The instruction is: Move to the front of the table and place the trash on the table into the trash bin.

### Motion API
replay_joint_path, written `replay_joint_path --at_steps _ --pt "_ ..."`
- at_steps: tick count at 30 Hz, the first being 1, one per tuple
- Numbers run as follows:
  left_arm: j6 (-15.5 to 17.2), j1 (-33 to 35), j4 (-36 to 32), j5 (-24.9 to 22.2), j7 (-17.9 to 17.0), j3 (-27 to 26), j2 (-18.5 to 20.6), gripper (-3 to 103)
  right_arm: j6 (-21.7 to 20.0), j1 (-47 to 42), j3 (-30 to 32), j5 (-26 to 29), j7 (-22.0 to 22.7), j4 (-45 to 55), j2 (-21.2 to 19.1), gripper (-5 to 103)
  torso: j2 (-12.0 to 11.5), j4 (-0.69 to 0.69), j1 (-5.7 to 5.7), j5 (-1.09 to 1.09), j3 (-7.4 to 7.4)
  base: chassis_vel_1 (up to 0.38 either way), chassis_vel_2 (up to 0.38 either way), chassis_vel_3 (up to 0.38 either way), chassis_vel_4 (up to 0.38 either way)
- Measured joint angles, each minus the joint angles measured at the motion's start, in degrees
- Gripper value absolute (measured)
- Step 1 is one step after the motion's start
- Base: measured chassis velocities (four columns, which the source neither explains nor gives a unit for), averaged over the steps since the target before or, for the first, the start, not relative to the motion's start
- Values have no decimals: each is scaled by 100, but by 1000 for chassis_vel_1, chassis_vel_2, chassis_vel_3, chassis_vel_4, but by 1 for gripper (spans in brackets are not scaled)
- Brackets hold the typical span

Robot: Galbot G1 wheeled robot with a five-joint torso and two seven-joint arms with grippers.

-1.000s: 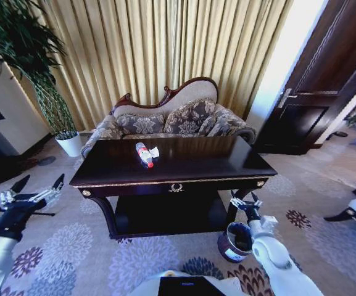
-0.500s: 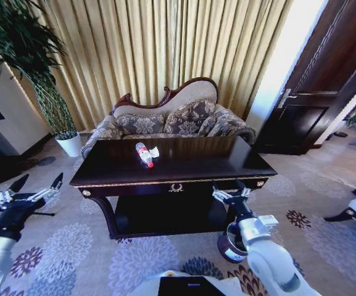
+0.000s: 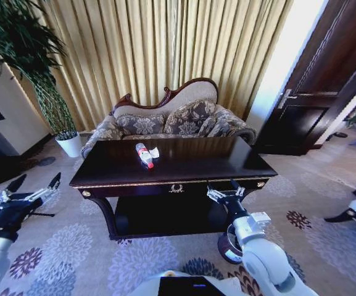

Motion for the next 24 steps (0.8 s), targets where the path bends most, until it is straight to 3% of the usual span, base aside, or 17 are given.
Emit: replay_joint_path --at_steps 24 --pt "102 -11 65 79 5 19 9 100 2 13 -45 15 6 97 1 100 -1 0 0 0 0 -87 82 87 -83"
